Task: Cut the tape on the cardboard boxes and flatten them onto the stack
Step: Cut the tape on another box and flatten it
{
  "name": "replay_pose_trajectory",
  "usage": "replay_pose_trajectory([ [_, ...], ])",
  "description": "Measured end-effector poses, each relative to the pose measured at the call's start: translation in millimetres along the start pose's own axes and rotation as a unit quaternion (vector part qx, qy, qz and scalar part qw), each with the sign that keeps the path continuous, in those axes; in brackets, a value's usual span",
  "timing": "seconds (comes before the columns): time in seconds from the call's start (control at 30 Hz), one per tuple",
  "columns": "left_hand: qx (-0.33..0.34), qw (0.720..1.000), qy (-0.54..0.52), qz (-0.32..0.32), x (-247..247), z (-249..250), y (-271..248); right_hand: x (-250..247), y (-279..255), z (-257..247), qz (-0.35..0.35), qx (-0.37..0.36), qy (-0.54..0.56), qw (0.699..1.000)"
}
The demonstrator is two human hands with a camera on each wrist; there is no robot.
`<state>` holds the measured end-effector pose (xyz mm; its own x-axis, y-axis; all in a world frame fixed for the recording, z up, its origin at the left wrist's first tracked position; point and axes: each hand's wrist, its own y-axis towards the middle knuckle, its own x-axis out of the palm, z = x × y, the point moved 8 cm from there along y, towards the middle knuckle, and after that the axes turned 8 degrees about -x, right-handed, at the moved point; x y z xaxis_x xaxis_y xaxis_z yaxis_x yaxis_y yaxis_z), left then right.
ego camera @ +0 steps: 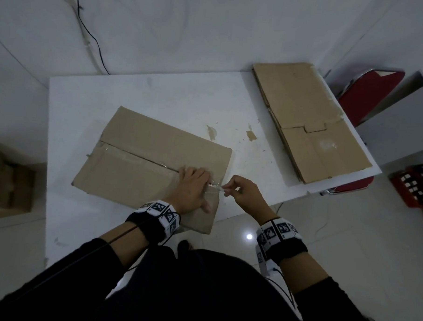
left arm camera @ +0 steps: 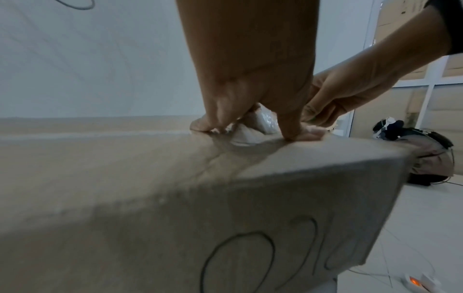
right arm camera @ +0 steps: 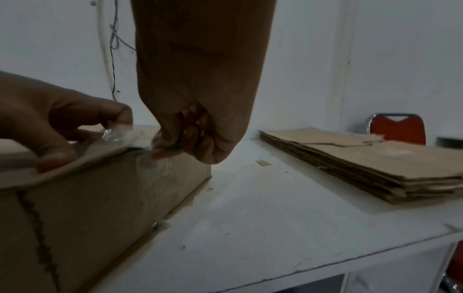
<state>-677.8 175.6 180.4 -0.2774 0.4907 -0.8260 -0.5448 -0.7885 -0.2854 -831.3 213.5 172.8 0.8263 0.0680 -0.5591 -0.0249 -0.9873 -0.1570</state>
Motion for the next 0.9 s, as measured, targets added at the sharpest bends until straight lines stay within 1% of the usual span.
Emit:
replay_pose_trajectory([
  [0.07, 0.011, 1.000, -0.009, 0.004, -7, 1, 3, 0, -10, 10, -0.044, 0.021, -0.011, 0.999],
  [0.13, 0.014, 1.000, -0.001, -0.008, -9, 2, 3, 1, -22, 17, -0.056, 0.032, 0.003, 0.998],
  [0.2, 0.016, 1.000, 0.019, 0.016, -11, 0, 1, -2, -26, 20, -0.030, 0.028, 0.023, 0.999],
  [0.3, 0.035, 0.997, 0.037, 0.060, -12, 5, -10, -21, -31, 28, 0.049, 0.053, 0.050, 0.996],
  [0.37, 0.036, 0.997, 0.015, 0.061, -5, 7, -18, -30, -39, 34, 0.086, 0.082, 0.102, 0.988],
  [0.43, 0.026, 0.998, -0.014, 0.059, 1, 5, -24, -30, -44, 33, 0.091, 0.092, 0.124, 0.984],
  [0.5, 0.014, 0.999, -0.015, 0.045, 12, 1, -28, -27, -46, 29, 0.098, 0.090, 0.112, 0.985],
  [0.57, -0.010, 0.999, 0.005, 0.032, 27, -3, -30, -22, -46, 26, 0.109, 0.085, 0.126, 0.982],
  [0.67, -0.050, 0.997, -0.011, 0.057, 31, -3, -27, -10, -44, 20, 0.105, 0.075, 0.122, 0.984],
  [0.73, -0.067, 0.996, -0.016, 0.055, 29, -4, -23, -1, -43, 17, 0.096, 0.071, 0.118, 0.986],
  [0.8, -0.073, 0.997, 0.012, 0.037, 32, -9, -22, 5, -42, 13, 0.091, 0.057, 0.104, 0.989],
  [0.9, -0.070, 0.996, 0.030, 0.049, 33, -11, -23, 6, -38, 8, 0.096, 0.028, 0.051, 0.994],
])
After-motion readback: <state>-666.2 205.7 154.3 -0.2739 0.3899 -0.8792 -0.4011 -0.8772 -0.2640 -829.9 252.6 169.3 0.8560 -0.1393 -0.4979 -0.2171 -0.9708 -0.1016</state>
